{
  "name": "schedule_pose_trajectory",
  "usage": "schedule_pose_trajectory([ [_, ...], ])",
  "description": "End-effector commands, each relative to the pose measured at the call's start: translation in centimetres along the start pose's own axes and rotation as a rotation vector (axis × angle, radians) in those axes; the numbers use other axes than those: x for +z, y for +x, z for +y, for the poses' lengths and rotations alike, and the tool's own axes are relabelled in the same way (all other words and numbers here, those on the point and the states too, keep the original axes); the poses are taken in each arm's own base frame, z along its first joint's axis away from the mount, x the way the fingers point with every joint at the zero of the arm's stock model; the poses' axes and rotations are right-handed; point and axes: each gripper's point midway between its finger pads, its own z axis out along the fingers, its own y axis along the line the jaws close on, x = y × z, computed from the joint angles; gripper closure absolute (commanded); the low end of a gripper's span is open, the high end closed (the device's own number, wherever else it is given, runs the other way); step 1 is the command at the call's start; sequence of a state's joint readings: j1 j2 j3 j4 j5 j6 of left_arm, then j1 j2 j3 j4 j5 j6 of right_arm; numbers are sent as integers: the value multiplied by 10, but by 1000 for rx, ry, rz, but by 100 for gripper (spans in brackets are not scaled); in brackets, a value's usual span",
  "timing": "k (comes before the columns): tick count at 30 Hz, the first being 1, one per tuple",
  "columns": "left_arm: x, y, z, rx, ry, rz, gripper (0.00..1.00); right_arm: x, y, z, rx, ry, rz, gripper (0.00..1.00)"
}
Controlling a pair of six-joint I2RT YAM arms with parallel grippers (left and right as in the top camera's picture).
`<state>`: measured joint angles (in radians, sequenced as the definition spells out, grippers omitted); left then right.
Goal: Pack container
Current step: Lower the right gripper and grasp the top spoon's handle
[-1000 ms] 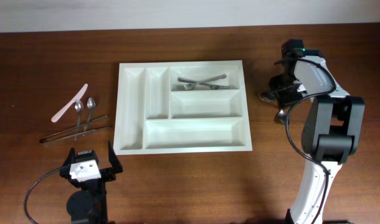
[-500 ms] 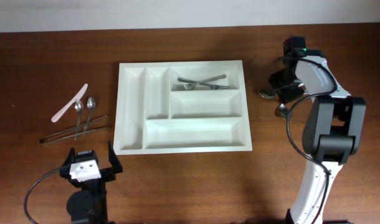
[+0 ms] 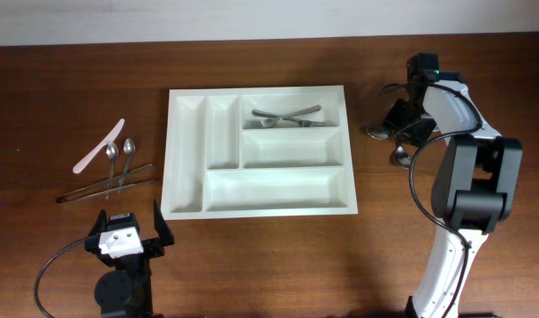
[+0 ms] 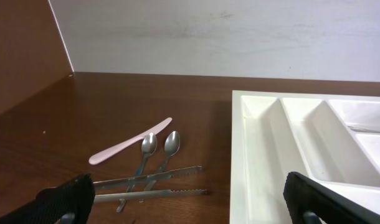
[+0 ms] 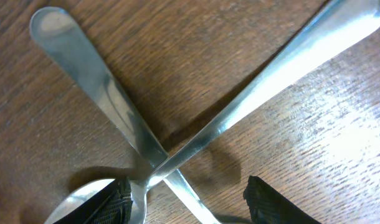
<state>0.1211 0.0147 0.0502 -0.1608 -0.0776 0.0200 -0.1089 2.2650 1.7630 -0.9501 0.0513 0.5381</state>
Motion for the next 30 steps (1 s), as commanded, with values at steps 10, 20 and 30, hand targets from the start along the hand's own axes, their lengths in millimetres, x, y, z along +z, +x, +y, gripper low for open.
schedule_pose_trajectory([
  [10,0,1,0,18,5,-1,1,-7,-6,7,-114,-43,-26,43],
  [20,0,1,0,18,5,-1,1,-33,-11,45,-313,-151,-64,44],
  [30,0,1,0,18,5,-1,1,-38,15,84,-459,-184,-63,44],
])
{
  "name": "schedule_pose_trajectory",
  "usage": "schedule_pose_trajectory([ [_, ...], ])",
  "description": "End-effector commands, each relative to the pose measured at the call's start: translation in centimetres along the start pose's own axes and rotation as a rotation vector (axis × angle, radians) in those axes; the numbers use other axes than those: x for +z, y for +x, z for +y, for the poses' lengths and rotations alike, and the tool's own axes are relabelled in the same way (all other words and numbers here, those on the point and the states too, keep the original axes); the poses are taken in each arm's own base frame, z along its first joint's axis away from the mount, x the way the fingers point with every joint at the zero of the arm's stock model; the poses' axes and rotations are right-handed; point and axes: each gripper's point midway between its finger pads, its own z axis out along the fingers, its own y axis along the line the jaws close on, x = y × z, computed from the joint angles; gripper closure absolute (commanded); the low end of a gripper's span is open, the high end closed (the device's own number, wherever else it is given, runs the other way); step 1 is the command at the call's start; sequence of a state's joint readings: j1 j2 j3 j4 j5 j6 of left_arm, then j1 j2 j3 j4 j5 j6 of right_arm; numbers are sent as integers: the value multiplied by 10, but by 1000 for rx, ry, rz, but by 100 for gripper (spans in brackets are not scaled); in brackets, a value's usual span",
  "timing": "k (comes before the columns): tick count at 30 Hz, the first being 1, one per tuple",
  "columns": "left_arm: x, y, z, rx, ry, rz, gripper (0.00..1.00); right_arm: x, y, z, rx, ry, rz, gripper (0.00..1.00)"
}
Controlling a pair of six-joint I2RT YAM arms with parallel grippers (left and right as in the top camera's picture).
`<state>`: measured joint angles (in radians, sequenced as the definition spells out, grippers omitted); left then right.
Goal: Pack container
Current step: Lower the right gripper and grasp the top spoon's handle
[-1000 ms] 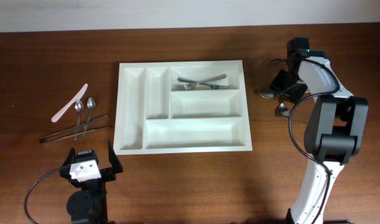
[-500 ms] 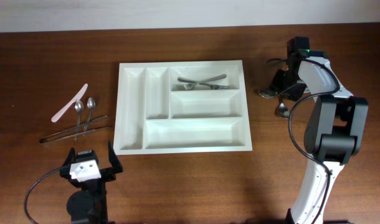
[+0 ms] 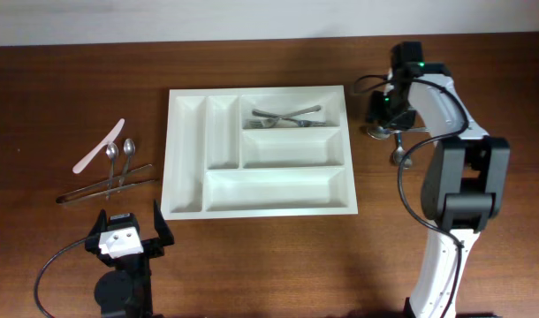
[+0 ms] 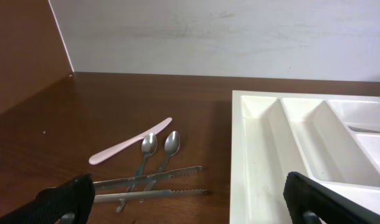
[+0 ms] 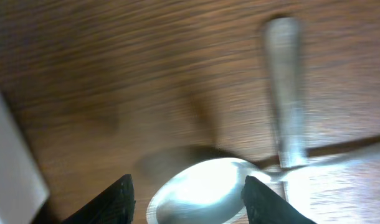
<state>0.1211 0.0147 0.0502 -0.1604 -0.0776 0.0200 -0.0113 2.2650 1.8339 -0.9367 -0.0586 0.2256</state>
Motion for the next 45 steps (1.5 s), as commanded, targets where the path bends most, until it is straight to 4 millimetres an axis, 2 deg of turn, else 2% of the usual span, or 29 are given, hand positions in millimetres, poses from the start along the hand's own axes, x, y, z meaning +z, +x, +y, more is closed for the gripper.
schedule_pose_trajectory([
  [1,0,1,0,18,5,0,1,-13,-5,20,-51,-30,-32,44],
  [7,0,1,0,18,5,0,1,-12,-4,14,93,20,-34,51],
  [13,0,1,0,18,5,0,1,-12,1,12,158,42,-19,51],
  [24,0,1,0,18,5,0,1,-11,7,17,139,61,-9,52],
  [32,0,1,0,18,5,0,1,-9,16,7,137,117,21,55],
  [45,0,1,0,18,5,0,1,5,25,4,134,134,65,56],
])
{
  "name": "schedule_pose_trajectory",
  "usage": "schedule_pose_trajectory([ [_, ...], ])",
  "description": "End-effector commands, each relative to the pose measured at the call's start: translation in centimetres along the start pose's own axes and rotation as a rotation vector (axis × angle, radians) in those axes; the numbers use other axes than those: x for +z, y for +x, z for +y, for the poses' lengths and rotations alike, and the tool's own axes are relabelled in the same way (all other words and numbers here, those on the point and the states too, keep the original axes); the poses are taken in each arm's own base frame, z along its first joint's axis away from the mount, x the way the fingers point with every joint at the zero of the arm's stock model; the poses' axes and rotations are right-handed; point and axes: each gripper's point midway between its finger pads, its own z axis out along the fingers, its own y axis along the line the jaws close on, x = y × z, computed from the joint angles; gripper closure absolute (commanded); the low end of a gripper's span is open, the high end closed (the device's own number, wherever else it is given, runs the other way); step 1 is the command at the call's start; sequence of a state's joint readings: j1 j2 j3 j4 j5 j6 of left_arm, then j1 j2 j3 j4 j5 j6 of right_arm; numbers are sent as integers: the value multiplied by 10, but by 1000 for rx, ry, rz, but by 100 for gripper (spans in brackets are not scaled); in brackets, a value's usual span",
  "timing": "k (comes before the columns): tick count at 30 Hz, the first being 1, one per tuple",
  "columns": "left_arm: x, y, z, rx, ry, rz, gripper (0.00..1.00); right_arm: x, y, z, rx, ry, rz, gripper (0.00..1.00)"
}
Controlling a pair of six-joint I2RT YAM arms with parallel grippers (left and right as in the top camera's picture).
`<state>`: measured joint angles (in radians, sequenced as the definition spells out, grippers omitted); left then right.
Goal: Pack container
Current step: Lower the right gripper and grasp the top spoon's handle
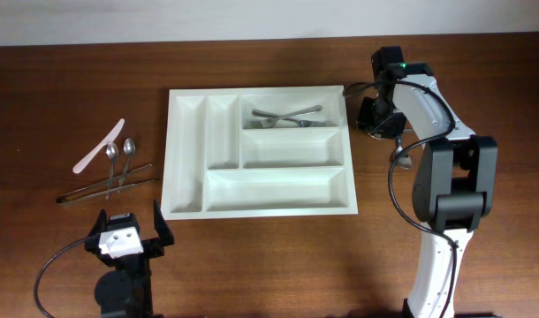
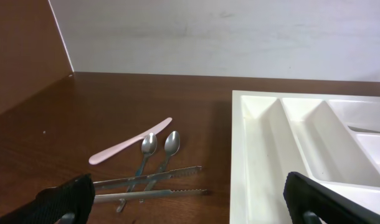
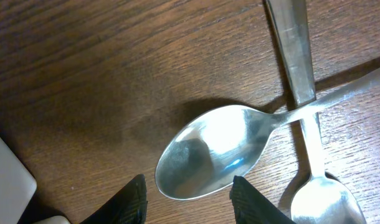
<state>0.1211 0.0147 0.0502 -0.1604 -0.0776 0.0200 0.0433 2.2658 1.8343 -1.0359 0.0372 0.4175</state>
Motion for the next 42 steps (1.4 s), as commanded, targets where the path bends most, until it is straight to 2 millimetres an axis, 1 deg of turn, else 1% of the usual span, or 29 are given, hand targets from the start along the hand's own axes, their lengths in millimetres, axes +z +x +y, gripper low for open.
schedule_pose_trajectory([
  [1,0,1,0,18,5,0,1,5,-2,2,-3,19,-7,56],
  [9,0,1,0,18,5,0,1,6,-7,3,-10,17,-29,56],
  [18,0,1,0,18,5,0,1,22,-2,2,-27,30,5,55],
  [22,0,1,0,18,5,0,1,23,-2,1,-27,33,9,56],
  [29,0,1,0,18,5,0,1,23,-1,1,-27,33,10,76],
  [36,0,1,0,18,5,0,1,23,0,0,-27,35,15,86],
  [41,0,1,0,18,5,0,1,23,0,0,-27,36,16,96],
  [42,0,1,0,18,5,0,1,23,0,0,-27,36,17,96],
])
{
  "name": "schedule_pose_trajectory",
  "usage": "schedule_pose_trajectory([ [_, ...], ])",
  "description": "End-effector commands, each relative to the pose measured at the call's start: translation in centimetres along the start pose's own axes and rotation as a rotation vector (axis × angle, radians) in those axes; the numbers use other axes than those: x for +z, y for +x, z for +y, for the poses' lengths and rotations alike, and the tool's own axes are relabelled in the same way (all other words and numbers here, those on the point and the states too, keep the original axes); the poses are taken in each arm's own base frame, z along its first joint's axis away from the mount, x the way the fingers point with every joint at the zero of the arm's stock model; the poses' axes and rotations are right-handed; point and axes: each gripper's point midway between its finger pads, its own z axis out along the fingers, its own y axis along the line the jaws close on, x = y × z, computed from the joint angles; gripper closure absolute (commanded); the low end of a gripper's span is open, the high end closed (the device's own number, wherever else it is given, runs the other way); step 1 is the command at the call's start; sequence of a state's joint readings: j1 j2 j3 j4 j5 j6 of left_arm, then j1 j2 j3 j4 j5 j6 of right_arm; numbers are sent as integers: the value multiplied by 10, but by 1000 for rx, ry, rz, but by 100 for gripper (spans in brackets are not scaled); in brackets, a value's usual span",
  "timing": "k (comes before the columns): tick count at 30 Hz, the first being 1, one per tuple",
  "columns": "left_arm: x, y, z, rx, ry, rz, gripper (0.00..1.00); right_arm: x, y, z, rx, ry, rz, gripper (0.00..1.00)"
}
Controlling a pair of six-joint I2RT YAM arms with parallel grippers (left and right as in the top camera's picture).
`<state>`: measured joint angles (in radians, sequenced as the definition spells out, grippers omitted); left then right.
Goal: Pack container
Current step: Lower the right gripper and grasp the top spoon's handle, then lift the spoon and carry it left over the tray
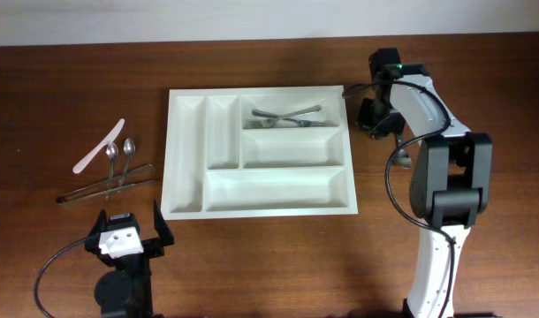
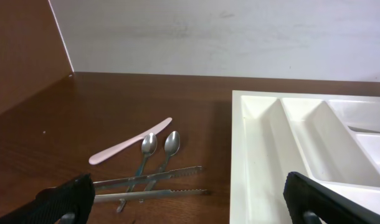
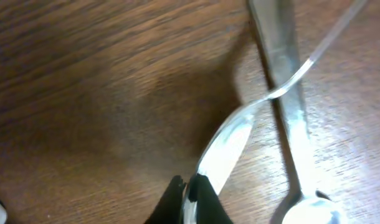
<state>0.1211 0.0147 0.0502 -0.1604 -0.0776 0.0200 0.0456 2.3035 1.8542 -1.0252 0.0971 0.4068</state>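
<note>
My right gripper [image 3: 191, 199] [image 1: 376, 119] is just right of the white cutlery tray [image 1: 274, 190], shut on the bowl of a steel spoon [image 3: 230, 140]. The bowl stands on edge between the fingers. Its handle crosses over a second spoon [image 3: 283, 93] [image 1: 400, 157] lying on the table. Two forks [image 1: 287, 117] lie in the tray's top right compartment. My left gripper [image 2: 187, 211] [image 1: 128, 240] rests open near the front left, with nothing between its fingers.
Left of the tray lie a pink plastic knife [image 2: 129, 148], two small spoons [image 2: 157, 149] and two serrated knives [image 2: 149, 186]. The tray's other compartments show only white plastic. The wall runs along the table's far edge.
My right gripper was open with the spoon's bowl flat on the table between its fingers. Now it is shut on the bowl, which has turned on edge. The left arm has not moved.
My right gripper stood open over the crossed handles of the two spoons. It then sat further left, over one spoon's bowl near the tray's corner. Later its fingers stood either side of that bowl, and now they are shut on it. The left side stayed still.
</note>
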Motion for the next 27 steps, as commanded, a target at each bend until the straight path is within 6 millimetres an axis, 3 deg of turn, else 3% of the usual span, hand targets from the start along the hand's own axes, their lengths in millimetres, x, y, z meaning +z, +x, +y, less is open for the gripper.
schedule_pose_trajectory([
  [1,0,1,0,18,5,0,1,12,7,8,-14,-22,34,96],
  [15,0,1,0,18,5,0,1,11,8,4,-15,0,36,96],
  [27,0,1,0,18,5,0,1,-9,0,-12,-44,74,-20,96],
])
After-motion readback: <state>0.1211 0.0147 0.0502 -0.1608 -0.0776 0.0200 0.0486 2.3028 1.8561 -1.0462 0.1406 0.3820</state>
